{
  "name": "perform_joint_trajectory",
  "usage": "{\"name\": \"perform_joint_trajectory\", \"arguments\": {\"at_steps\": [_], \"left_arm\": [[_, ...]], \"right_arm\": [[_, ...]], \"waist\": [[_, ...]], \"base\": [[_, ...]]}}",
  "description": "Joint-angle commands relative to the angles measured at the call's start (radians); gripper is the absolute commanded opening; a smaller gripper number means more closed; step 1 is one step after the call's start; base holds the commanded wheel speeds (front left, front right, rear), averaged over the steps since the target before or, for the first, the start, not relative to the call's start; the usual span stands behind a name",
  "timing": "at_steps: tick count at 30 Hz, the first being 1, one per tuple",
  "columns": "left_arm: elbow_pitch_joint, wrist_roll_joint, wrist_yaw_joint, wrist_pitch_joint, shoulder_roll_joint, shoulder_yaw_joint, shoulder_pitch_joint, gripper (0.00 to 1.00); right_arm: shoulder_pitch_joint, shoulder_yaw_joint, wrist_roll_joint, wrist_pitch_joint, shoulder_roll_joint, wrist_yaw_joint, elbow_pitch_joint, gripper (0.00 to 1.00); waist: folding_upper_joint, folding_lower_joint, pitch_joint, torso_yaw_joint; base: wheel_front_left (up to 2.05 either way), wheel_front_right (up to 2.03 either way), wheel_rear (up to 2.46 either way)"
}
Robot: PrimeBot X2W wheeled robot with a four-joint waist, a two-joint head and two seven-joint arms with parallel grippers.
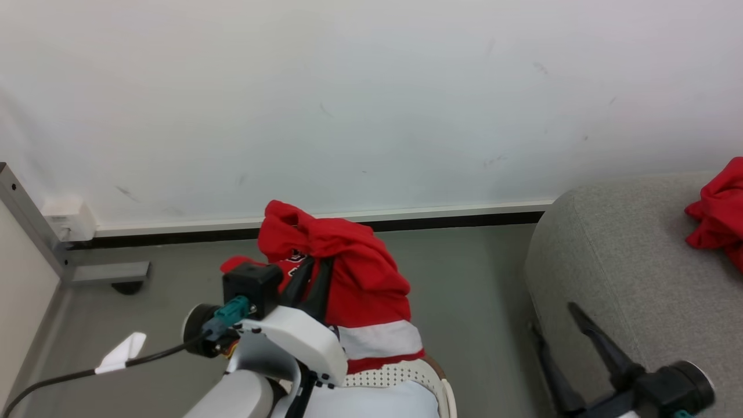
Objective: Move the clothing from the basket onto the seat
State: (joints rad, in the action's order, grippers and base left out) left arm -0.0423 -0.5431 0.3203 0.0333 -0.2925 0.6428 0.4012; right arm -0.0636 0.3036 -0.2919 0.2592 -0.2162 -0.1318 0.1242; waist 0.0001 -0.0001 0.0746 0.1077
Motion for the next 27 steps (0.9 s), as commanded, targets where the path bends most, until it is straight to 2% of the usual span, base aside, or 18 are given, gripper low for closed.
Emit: {"name": "perform_joint_trajectory", "arguments": {"at_steps": [1,6,11,16,22,23,24,25,27], "left_arm": [[0.011,0.017,0.005,-0.005,-0.004,0.001,-0.004,0.00],[0.042,0.020,0.004,-0.025,0.011,0.027,0.015,0.00],[0.039,0.031,-0.014,-0.040,0.032,0.068,0.033,0.00],[0.021,0.029,-0.041,-0.047,0.074,0.117,0.045,0.00],[-0.017,0.013,-0.080,-0.043,0.133,0.175,0.048,0.00],[-0.024,0.011,-0.084,-0.041,0.140,0.183,0.050,0.00],[-0.030,0.010,-0.087,-0.039,0.147,0.188,0.051,0.00],[-0.036,0.009,-0.090,-0.037,0.151,0.191,0.053,0.00],[-0.046,0.008,-0.092,-0.038,0.154,0.195,0.055,0.00]], "right_arm": [[-0.020,0.023,-0.011,-0.003,-0.013,0.002,-0.006,1.00],[-0.128,0.215,-0.063,-0.039,-0.071,0.002,-0.019,1.00],[-0.245,0.355,-0.121,-0.059,-0.098,0.002,0.009,1.00],[-0.342,0.458,-0.163,-0.072,-0.078,0.002,0.090,1.00],[-0.396,0.531,-0.252,-0.079,-0.009,0.002,0.211,1.00],[-0.402,0.537,-0.269,-0.076,0.004,0.002,0.231,0.88],[-0.409,0.535,-0.286,-0.069,0.016,0.002,0.249,0.17],[-0.414,0.536,-0.300,-0.064,0.023,0.002,0.262,0.00],[-0.417,0.547,-0.321,-0.057,0.034,0.002,0.285,0.00]], "waist": [[-0.0001,0.0001,-0.001,-0.001],[-0.0001,0.0001,-0.006,-0.008],[-0.0001,0.0001,-0.011,-0.022],[-0.0001,0.0001,-0.013,-0.041],[-0.0001,0.0001,-0.011,-0.065],[-0.0001,0.0001,-0.010,-0.069],[-0.0001,0.0001,-0.010,-0.073],[-0.0001,0.0001,-0.009,-0.076],[-0.0001,0.0001,-0.008,-0.080]], "base": [[0.00,0.00,0.00],[0.00,0.00,0.00],[0.00,0.00,0.00],[0.00,0.00,0.00],[0.00,0.00,0.00],[0.00,0.00,0.00],[0.00,0.00,0.00],[0.00,0.00,0.00],[0.00,0.00,0.00]]}}
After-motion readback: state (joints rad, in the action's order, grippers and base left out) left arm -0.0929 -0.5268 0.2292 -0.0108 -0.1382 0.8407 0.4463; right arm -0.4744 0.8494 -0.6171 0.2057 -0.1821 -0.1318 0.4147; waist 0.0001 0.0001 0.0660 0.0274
